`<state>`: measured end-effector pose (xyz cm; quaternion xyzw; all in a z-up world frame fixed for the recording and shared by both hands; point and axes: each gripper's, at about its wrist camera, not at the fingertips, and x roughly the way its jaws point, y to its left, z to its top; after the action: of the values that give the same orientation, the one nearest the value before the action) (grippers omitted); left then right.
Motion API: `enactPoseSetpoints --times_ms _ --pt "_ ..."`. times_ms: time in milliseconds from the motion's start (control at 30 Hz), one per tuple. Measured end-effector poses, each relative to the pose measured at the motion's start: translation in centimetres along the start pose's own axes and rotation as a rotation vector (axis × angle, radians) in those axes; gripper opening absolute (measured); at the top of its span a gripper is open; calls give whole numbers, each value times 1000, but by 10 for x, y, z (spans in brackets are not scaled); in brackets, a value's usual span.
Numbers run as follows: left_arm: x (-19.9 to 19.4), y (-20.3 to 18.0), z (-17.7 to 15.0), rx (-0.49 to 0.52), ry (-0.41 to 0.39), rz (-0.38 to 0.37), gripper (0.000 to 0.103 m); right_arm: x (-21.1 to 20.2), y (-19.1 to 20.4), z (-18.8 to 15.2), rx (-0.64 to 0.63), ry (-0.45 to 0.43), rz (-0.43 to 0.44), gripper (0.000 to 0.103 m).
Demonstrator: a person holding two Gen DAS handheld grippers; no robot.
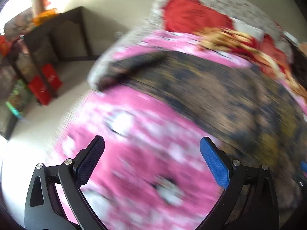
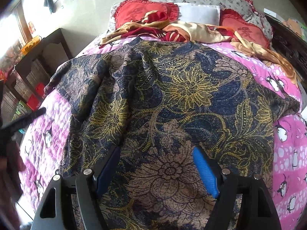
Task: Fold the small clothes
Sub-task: 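Grasp the floral shirt edge with the left gripper and lift it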
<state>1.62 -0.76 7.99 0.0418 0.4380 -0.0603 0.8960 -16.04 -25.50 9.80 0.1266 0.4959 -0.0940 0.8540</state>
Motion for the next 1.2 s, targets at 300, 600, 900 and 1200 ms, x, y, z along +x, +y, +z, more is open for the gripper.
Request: enactPoseSetpoints --times_ms 300,600,900,1200 --pt "97 77 71 -70 74 72 100 21 12 4 -32 45 14 76" --pt "131 87 99 -149 100 -53 32 41 17 10 -46 88 22 76" --pt "4 60 126 -3 -90 -170 14 30 9 8 -15 62 44 76" --pt "-120 -72 114 221 -169 -456 14 -10 -20 10 32 -30 37 76"
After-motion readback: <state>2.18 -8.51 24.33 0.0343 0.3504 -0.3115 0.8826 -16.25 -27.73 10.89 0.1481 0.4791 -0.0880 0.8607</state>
